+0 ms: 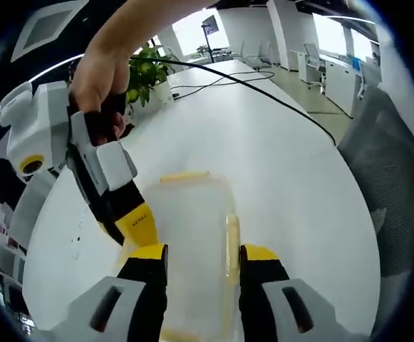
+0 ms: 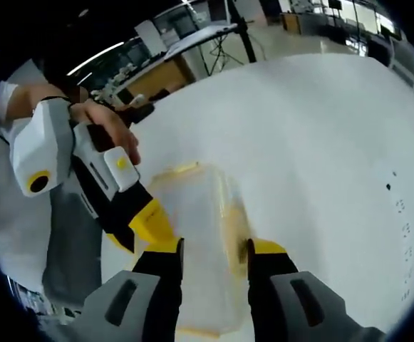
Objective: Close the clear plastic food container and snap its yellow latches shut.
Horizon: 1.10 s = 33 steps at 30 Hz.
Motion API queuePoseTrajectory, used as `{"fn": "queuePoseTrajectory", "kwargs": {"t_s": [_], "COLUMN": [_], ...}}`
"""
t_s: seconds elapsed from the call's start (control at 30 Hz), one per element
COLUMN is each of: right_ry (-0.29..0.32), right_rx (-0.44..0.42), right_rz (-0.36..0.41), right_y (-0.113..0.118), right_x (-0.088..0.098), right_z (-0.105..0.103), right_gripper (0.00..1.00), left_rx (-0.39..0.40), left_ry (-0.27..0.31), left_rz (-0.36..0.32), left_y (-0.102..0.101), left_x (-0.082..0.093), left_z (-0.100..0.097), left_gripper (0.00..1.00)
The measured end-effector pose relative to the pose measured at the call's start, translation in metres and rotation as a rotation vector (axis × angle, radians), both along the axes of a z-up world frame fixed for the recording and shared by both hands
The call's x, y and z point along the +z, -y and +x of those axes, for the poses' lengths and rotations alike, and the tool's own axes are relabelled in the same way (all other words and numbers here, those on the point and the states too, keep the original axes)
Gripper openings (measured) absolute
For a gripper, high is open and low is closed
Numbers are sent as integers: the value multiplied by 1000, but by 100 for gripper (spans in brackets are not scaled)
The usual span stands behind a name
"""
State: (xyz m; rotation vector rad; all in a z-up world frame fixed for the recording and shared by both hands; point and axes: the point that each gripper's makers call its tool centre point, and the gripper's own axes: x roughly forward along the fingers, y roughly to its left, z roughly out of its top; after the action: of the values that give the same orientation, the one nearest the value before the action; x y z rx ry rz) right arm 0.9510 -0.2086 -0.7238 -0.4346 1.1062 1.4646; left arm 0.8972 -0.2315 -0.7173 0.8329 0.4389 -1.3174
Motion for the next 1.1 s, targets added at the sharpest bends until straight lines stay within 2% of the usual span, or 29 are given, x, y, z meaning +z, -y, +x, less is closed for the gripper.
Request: {"fn": "queuePoseTrajectory", "kwargs": {"t_s": [0.03, 0.23, 0.63, 0.73, 0.77, 0.83, 0.9, 0.93, 0.97, 1.1], "right_ry": [-17, -16, -32, -35, -38, -59, -64, -44, -63, -65], "right_rx": [-24, -12, -45, -53, -54, -64, -74, -32, -59, -64], "right_rz": [-8, -10, -1, -9, -13, -28, -30, 22, -15, -17], "right_y": [0, 1, 0, -1, -1, 0, 0, -8, -2, -2], "right_x": [0, -2, -1, -2, -1, -1, -1, -1, -1, 0], "right_z": [-1, -1, -2, 0, 0, -3, -2, 0, -3, -6], "right_gripper": [32, 31, 29, 27, 27, 25, 23, 23, 23, 23], "left_rx": [2, 12, 21, 19, 7, 10, 17, 23, 16, 32], "left_ry": [-5, -8, -21, -25, -2, 1, -21, -34, -26, -56], "left_rz": [1, 10, 10, 22, 35, 38, 31, 22, 27, 21], "left_y": [0, 0, -1, 0, -1, 0, -1, -1, 0, -1], "left_x": [0, -1, -1, -1, 0, 0, 1, 2, 2, 3], "left_z": [0, -1, -1, -4, -5, -6, -5, -7, -6, -6], "left_gripper": [33, 32, 31, 26, 25, 23, 23, 23, 23, 22]}}
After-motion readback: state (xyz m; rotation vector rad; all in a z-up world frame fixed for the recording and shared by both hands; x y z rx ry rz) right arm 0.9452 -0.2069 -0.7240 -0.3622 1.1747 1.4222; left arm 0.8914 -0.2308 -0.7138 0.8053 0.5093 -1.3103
